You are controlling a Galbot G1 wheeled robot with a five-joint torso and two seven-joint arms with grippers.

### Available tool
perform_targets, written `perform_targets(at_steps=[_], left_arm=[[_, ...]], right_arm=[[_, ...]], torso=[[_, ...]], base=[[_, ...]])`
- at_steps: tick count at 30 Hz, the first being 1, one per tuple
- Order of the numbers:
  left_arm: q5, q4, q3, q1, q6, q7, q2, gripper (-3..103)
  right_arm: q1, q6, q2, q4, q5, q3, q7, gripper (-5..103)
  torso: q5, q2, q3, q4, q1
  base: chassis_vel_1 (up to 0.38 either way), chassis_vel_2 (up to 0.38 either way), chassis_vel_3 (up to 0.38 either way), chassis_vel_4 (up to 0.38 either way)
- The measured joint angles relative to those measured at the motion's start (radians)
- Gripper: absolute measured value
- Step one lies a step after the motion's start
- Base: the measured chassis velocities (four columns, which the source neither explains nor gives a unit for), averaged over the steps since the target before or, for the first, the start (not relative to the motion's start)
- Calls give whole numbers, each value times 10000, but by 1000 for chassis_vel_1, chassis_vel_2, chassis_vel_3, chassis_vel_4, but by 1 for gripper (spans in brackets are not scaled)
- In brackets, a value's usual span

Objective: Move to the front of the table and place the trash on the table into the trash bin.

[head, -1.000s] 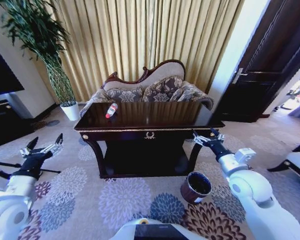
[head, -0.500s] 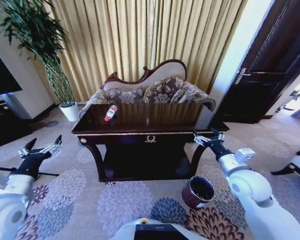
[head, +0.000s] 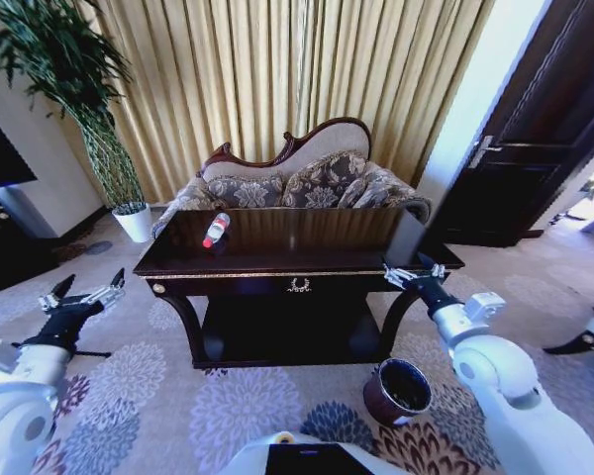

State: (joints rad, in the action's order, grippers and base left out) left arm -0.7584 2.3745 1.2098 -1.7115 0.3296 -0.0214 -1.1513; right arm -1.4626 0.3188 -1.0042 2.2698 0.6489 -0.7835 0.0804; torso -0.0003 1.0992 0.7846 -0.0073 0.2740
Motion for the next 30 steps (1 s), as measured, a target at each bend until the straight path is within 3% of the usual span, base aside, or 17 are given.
perform_targets(at_steps=[26,30], left_arm=[[-43,-13,-2,-17,-145,17,-57,100],[-51,-103,-76,-7,-432,11,-87,100]], right_arm=[[-45,-21,-26,-83,-30,5,-303,100],[-53,-333,-26,-271,-161,95,-273,100]], torso=[[0,-1,1,0,3],[0,-2,2,0,5]], base=[[-115,117,113,-110],[-68,67,50,-61]])
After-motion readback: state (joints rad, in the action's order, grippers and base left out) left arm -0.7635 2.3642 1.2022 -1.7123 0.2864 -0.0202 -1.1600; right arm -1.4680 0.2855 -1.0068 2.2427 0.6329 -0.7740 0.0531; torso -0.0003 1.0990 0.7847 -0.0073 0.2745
